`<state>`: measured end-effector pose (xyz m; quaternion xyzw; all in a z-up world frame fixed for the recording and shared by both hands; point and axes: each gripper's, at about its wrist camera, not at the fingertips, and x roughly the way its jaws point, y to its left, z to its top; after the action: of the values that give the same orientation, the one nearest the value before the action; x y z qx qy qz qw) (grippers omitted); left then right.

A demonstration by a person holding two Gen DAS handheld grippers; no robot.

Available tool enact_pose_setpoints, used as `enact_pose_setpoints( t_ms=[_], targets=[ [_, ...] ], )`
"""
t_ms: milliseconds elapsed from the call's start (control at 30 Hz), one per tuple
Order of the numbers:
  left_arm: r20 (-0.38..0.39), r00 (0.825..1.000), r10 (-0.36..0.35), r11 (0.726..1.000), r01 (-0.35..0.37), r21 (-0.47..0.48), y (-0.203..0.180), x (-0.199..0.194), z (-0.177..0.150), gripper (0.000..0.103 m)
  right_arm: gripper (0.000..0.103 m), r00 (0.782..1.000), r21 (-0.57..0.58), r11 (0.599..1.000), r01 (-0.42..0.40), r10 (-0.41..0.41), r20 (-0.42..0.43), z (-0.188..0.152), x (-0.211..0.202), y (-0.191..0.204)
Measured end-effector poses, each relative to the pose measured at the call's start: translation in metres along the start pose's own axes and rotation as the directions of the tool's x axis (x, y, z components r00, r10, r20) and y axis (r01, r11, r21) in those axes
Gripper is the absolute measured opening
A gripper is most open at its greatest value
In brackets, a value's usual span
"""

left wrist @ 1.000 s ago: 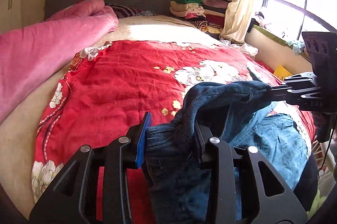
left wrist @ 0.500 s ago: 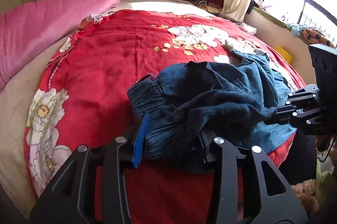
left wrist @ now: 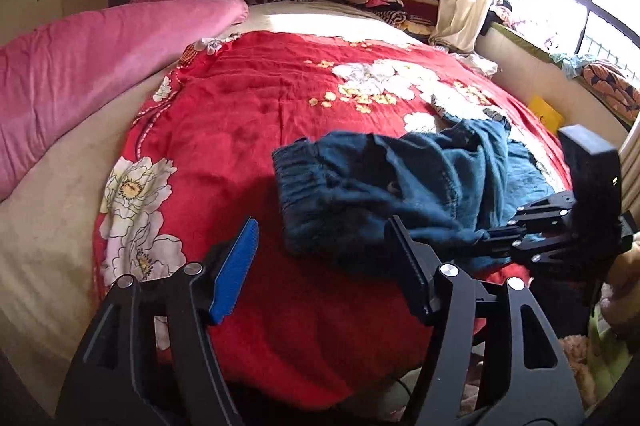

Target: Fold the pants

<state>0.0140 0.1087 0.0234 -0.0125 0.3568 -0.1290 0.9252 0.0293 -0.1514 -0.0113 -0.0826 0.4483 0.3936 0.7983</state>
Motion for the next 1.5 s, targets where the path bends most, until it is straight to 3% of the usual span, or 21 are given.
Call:
enact_pose_setpoints(
  t_ms=[100,167,267,300,367,433,533,667,733,833,933,1067,1200,1300,1400,1500],
  targets=[
    [0.037,0.998,-0.059,0.998,0.06,-0.011,-0.011,-0.006,0.014,0.057,0.01,1.0,-0.014,1.0,0.006,-0.006,-0.009,-0.003,0.002,0.002],
    [0.022,0.995,-0.093,0.996,0.093,-0.008,-0.024,0.007,0.021,0.057,0.01,1.0,0.011,1.0,-0.004,0.004,-0.009,-0.004,0.003,-0.001],
    [-0.053,0.983,-0.176,0.984,0.175,-0.022,-0.04,0.042,0.017,0.041,0.011,1.0,0.021,1.0,-0.003,0.003,-0.004,-0.008,0.004,-0.002],
    [-0.091,0.981,-0.172,0.985,0.171,-0.023,-0.043,0.057,0.013,0.036,0.012,1.0,0.023,1.0,-0.003,0.003,-0.004,-0.009,0.003,-0.002],
    [-0.186,0.978,-0.096,0.995,0.093,-0.025,-0.041,0.086,-0.003,0.033,0.014,1.0,0.039,0.999,-0.011,0.011,-0.004,-0.012,0.002,-0.005],
    [-0.221,0.971,-0.086,0.995,0.073,-0.064,-0.031,0.101,-0.018,0.032,0.024,1.0,0.054,0.998,-0.024,0.023,0.016,-0.015,-0.006,-0.005],
    [-0.202,0.977,-0.068,0.997,0.062,-0.035,-0.032,0.101,-0.026,0.032,0.042,0.995,0.065,0.997,-0.039,0.033,0.09,-0.013,-0.026,-0.001],
    [-0.198,0.978,-0.073,0.997,0.067,-0.035,-0.031,0.102,-0.025,0.032,0.045,0.988,0.02,1.0,0.008,-0.011,0.155,-0.001,-0.039,0.01],
    [-0.191,0.979,-0.069,0.997,0.065,-0.029,-0.032,0.102,-0.026,0.032,0.046,0.993,0.018,0.999,0.039,-0.041,0.111,0.001,-0.027,0.008],
    [-0.181,0.98,-0.083,0.996,0.077,-0.038,-0.03,0.103,-0.027,0.032,0.046,0.995,0.082,0.992,0.091,-0.088,-0.043,-0.003,0.014,-0.01],
    [-0.169,0.982,-0.084,0.996,0.079,-0.036,-0.031,0.102,-0.027,0.032,0.046,0.995,0.061,0.993,0.098,-0.097,-0.024,-0.006,0.02,-0.011],
    [-0.133,0.981,-0.142,0.989,0.134,-0.07,-0.033,0.084,-0.019,0.038,0.046,0.998,0.079,0.996,0.045,-0.047,0.029,-0.002,-0.01,-0.017],
    [-0.066,0.984,-0.165,0.986,0.164,-0.018,-0.05,0.053,-0.003,0.049,0.057,0.982,0.142,0.985,0.096,-0.116,0.146,0.002,-0.067,-0.043],
    [-0.036,0.975,-0.221,0.975,0.221,0.016,-0.073,0.045,0.01,0.05,0.062,0.96,0.2,0.965,0.168,-0.206,0.187,0.014,-0.098,-0.074],
    [-0.047,0.956,-0.288,0.954,0.291,0.067,-0.103,0.053,0.019,0.051,0.071,0.952,0.247,0.945,0.215,-0.259,0.163,0.03,-0.107,-0.11],
    [-0.094,0.928,-0.361,0.926,0.368,0.079,-0.134,0.074,0.022,0.051,0.071,0.943,0.282,0.922,0.265,-0.309,0.122,0.049,-0.1,-0.137]
  ],
)
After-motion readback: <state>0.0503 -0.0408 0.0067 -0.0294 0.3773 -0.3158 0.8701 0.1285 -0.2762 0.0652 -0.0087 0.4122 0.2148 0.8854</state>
